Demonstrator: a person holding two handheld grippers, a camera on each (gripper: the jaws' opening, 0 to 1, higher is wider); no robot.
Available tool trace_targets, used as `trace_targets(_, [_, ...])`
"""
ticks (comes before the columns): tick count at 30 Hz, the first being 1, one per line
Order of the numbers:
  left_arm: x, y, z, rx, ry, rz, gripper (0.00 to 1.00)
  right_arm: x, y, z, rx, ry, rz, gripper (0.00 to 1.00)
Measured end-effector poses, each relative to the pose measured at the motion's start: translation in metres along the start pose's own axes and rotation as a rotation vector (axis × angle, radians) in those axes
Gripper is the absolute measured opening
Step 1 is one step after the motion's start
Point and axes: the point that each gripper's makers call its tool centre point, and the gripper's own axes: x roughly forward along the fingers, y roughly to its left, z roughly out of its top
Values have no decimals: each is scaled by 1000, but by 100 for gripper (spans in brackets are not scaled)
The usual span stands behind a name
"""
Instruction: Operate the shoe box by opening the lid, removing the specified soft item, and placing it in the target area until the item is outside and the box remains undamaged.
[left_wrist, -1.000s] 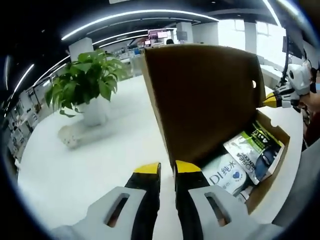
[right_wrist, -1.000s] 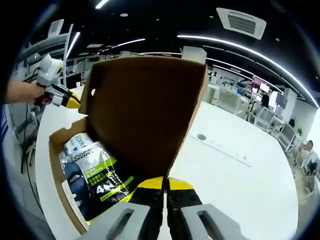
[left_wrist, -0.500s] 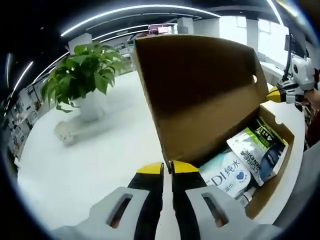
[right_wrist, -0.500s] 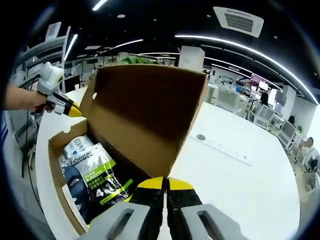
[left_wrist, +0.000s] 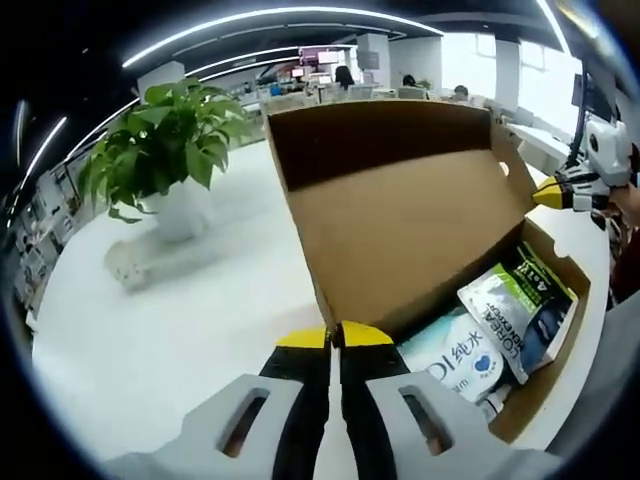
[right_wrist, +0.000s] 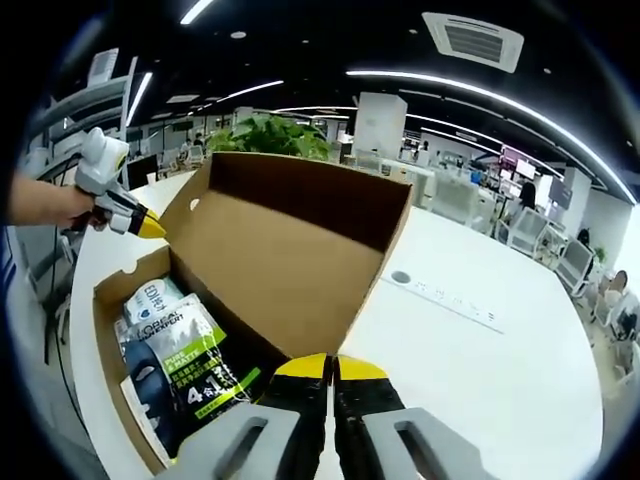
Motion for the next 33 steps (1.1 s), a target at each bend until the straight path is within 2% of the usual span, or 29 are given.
trace_targets(13, [8, 3, 3, -33, 8, -6, 0, 9, -6, 3, 23, 5, 1, 0])
trace_targets(33, [20, 6, 3, -77, 17, 0, 0, 26, -14, -1, 7, 32, 4, 0])
